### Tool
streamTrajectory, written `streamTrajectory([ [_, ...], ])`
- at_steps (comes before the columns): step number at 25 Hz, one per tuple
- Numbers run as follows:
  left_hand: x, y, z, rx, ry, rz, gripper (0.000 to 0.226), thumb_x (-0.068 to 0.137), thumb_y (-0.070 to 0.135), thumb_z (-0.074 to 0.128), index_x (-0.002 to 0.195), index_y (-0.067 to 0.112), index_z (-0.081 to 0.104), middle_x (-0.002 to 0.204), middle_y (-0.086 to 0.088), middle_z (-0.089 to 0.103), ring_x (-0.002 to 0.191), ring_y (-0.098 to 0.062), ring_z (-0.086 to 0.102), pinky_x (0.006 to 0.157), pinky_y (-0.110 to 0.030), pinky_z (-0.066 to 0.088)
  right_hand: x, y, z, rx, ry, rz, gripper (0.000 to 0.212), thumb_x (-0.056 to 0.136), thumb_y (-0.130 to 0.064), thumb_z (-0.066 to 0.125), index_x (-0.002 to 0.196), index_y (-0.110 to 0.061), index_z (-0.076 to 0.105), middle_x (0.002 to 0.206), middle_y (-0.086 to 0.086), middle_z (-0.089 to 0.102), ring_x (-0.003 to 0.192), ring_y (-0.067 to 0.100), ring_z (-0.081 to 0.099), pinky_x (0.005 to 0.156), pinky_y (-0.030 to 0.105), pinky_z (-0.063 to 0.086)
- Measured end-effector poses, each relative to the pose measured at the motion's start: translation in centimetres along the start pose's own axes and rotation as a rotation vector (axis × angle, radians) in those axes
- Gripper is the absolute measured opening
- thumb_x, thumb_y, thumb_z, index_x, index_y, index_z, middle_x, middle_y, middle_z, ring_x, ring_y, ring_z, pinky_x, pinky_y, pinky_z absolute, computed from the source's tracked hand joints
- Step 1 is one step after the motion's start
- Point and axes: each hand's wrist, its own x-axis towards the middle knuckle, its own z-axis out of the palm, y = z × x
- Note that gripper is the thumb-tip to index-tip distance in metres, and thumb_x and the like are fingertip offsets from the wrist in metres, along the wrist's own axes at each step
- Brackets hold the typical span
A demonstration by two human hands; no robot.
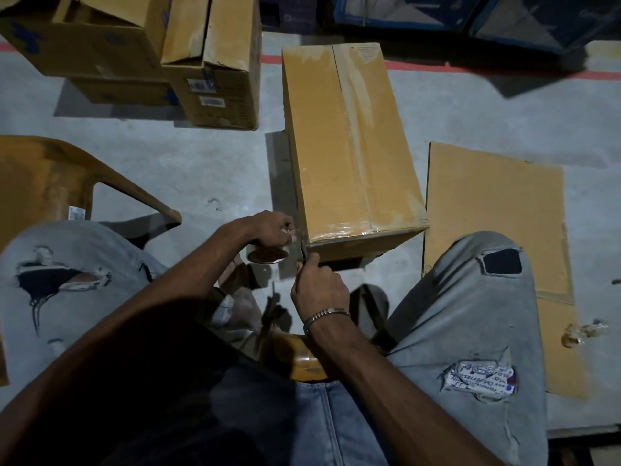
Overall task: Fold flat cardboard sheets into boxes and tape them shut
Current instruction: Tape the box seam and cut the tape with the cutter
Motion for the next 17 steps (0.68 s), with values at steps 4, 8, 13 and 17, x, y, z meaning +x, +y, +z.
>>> streamTrajectory([
  [4,0.3,0.1,0.0,-0.022,-0.008,-0.005,0.013,0.101,0.016,0.055,0.104,0.022,0.066,0.108,-0.002,0.066,0.096,-0.022,0.058,0.079,-0.028,0.040,0.1,0.0,0.2,-0.027,0.017,-0.011,0.024,0.111,-0.031,0.037,0.121,-0.011,0.045,0.110,0.015,0.069,0.102,0.036,0.067,0.068,0.038,0.039],
  [8,0.5,0.2,0.1,-0.006,0.023,0.025,0.012,0.101,0.016,0.058,0.107,0.015,0.068,0.105,0.001,0.062,0.094,-0.020,0.056,0.078,-0.028,0.037,0.7,0.0,0.2,-0.042,0.019,-0.012,0.023,0.110,-0.028,0.039,0.122,-0.011,0.046,0.112,0.015,0.069,0.103,0.036,0.067,0.068,0.037,0.038],
  [13,0.7,0.1,0.2,0.047,0.072,0.064,0.017,0.099,0.016,0.059,0.109,0.012,0.073,0.111,-0.002,0.070,0.092,-0.018,0.057,0.075,-0.026,0.036,1.0,-0.4,-0.4,-0.063,-0.024,0.013,0.026,0.107,-0.026,0.046,0.125,-0.008,0.048,0.121,0.017,0.067,0.112,0.038,0.064,0.072,0.038,0.038],
  [17,0.8,0.0,0.3,0.056,0.086,0.068,0.015,0.099,0.018,0.060,0.108,0.014,0.072,0.112,-0.003,0.070,0.092,-0.019,0.057,0.076,-0.027,0.036,1.3,-0.6,-1.0,-0.083,-0.058,0.017,0.031,0.104,-0.026,0.052,0.129,-0.006,0.048,0.125,0.018,0.065,0.116,0.038,0.063,0.077,0.038,0.042],
])
